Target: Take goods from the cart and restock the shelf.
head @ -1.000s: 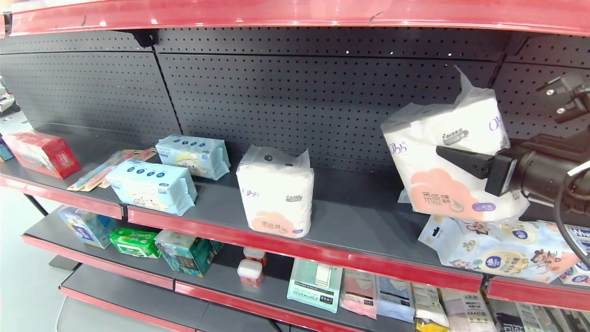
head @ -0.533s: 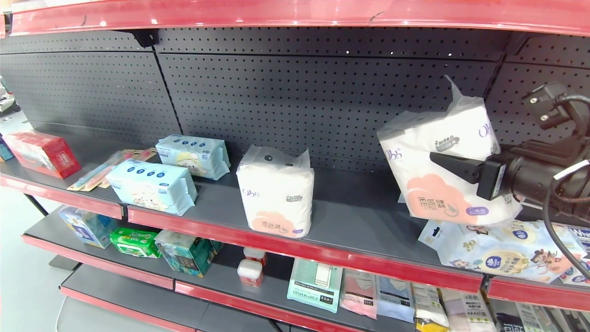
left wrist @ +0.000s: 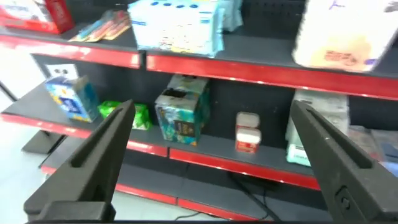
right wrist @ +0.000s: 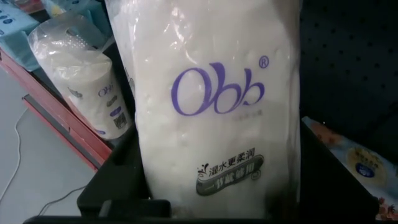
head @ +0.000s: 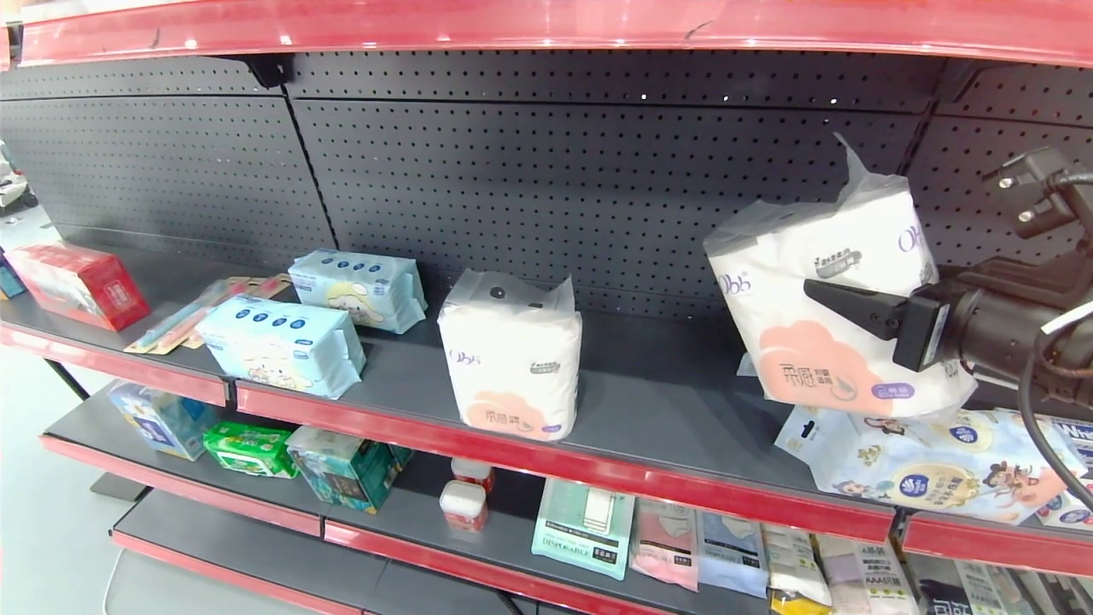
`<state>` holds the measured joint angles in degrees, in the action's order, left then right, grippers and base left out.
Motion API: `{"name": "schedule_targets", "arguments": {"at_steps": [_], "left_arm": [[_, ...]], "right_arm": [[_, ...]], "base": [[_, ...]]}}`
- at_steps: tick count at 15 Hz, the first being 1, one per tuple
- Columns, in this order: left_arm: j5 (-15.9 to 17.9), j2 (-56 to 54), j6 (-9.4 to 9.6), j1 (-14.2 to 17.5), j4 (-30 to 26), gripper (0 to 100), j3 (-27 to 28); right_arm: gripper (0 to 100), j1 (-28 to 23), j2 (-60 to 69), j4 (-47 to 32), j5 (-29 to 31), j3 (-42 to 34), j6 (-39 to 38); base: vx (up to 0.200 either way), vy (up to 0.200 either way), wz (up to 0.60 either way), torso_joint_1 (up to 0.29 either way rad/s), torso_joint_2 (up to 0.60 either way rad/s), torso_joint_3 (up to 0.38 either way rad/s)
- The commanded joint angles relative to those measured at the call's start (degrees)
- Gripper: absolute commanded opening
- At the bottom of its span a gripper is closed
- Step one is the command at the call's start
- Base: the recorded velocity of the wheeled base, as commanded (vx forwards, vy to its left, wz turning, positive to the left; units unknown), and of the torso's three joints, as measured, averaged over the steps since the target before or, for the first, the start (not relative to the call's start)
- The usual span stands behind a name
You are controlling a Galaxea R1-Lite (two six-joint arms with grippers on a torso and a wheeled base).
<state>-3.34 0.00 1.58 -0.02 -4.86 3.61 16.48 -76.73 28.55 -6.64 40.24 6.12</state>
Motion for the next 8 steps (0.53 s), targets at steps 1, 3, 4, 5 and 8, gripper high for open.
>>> {"name": "schedule_targets", "arguments": {"at_steps": [1,3,4,5,8], "left_arm": [[-3.25,0.00,-0.18,0.02,2.84,100,-1.67],[-1.67,0.09,-1.50,-0.06,7.94,100,-3.61],[1.93,0.00,-1.58,0.02,7.15,100,-3.61],[1.93,0.00,-1.41,0.02,5.04,100,-3.61],[2.02,0.09,-1.85,-0.06,4.86,100,-3.61]], "right_arm": [[0,0.04,0.35,0.01,-0.04,0.19,-0.06],[0,-0.40,0.44,0.01,-0.04,0.10,-0.14],[0,-0.84,0.70,0.01,-0.04,0.10,-0.06],[0,-1.36,0.61,0.01,-0.12,0.10,-0.06],[0,-1.45,0.26,0.10,-0.21,0.10,-0.14]], "base": [[0.000,0.000,0.00,0.000,0.00,0.000],[0.000,0.000,0.00,0.000,0.00,0.000],[0.000,0.000,0.00,0.000,0.00,0.000],[0.000,0.000,0.00,0.000,0.00,0.000],[0.000,0.000,0.00,0.000,0.00,0.000]]}}
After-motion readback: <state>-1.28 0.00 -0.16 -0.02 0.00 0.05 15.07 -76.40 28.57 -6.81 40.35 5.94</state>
